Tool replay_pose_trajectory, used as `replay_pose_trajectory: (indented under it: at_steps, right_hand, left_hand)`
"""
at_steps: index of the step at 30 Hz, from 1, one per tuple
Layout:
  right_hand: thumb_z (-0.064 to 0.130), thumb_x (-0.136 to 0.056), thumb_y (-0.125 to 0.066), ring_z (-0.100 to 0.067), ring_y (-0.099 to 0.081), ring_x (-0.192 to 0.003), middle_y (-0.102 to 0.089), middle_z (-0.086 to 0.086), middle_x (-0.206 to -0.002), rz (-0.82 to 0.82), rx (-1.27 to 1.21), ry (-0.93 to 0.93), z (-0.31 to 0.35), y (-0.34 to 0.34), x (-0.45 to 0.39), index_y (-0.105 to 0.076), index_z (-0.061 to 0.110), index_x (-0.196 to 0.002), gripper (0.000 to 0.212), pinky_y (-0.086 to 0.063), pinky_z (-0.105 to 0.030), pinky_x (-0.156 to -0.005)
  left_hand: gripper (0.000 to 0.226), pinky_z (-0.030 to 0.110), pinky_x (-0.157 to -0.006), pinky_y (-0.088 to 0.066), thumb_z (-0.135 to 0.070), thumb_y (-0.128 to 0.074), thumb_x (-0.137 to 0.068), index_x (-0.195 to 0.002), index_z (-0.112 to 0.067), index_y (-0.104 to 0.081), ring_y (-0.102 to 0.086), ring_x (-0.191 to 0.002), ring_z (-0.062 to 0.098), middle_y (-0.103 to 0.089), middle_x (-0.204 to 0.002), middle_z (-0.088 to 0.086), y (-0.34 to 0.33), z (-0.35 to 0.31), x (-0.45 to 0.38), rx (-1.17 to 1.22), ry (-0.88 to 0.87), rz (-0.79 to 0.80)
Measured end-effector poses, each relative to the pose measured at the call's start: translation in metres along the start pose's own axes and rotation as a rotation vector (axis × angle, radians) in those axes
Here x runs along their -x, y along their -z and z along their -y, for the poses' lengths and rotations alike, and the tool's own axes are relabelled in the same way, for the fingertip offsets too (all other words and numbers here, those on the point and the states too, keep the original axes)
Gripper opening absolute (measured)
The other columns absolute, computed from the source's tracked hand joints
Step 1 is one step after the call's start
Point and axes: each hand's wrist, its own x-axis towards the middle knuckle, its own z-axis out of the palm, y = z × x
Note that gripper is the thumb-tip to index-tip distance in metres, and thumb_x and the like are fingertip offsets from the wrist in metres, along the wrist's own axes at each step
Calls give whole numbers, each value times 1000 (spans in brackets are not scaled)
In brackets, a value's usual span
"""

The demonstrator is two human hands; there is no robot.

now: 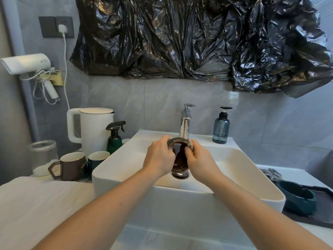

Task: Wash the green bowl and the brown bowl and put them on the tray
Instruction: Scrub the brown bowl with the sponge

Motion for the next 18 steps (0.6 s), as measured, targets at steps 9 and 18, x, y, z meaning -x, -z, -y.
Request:
replay_pose_trajectory:
  at_steps: [9,18]
  right_hand:
    - [52,-107,-34,-16,-64,-101,-67,1,-112,138,-50,-247,-2,-1,2,-57,24,-122,39,-58,-41,-94]
    - [24,-107,-42,-15,-62,-96,-64,3,-106,-31,0,-27,-3,3,0,-55,27,-112,15,-54,-36,-85]
  left_hand:
    - [8,44,-87,-60,-19,-53,-106,-109,-21,-61,-64,-94,27,-69,-102,2,1,1,-3,46,57,-109]
    - [3,54,-74,-63,-30,-58,-99,-99,-27,-59,-68,-85,31,-68,-92,1,-4,4,3,102,49,135]
